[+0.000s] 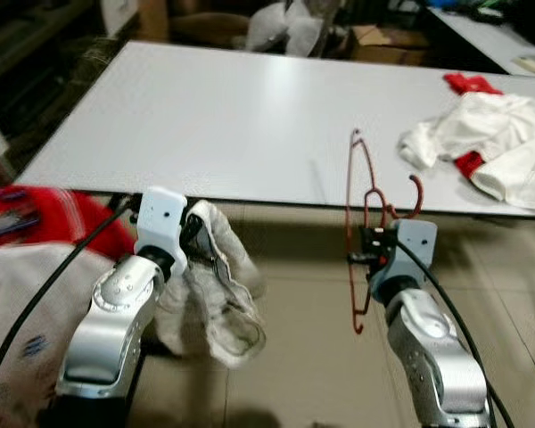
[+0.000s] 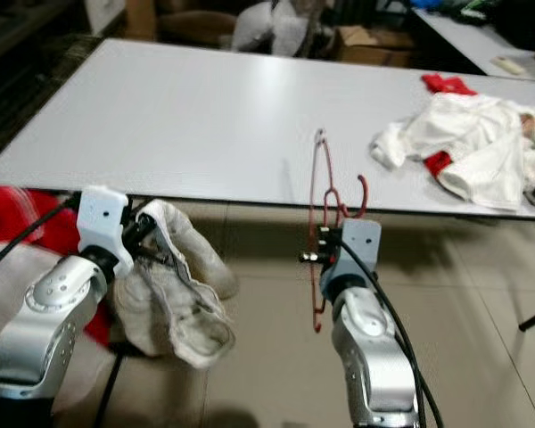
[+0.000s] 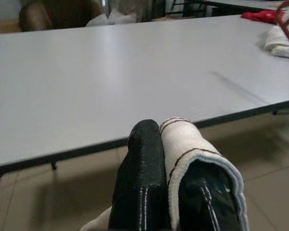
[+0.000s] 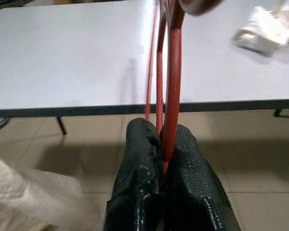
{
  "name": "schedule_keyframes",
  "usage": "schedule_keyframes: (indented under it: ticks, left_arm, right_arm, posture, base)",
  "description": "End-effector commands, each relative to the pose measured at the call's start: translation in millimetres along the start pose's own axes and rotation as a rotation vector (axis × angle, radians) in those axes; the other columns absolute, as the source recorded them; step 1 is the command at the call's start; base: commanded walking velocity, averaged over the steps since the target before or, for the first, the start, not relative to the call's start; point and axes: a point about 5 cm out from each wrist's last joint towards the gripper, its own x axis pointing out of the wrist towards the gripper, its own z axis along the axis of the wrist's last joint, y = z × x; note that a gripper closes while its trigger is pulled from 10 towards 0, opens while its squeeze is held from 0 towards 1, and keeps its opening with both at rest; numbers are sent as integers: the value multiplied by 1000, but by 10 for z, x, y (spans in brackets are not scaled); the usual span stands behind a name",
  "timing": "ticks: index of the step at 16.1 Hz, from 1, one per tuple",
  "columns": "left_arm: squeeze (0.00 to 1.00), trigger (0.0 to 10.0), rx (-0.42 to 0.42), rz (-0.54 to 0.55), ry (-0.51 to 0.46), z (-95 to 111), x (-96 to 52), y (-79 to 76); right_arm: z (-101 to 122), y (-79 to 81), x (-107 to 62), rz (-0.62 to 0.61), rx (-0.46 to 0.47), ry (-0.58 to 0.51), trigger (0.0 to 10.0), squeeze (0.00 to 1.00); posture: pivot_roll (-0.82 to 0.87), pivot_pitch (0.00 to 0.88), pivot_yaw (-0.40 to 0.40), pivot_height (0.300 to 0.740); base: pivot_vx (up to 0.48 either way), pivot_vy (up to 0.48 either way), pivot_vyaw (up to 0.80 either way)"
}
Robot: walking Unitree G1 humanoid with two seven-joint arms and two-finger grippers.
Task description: Hang hanger
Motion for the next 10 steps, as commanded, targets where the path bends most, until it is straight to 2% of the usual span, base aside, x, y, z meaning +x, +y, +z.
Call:
schedule_keyframes:
  ticks: [1,10]
  left_arm:
    - [0,10000,7,-39,-82,185,41,-78]
    - [0,10000,23,-66,-128,314,136,-100]
  right_arm:
    - [43,-61,-8,-26,-12,-13,10000,0]
    - [60,-131,16,-33,-32,-25,10000,0]
  posture:
    - [70,22,-46,740]
    - [73,0,-42,740]
  base:
    - [326,0,0]
    - [338,0,0]
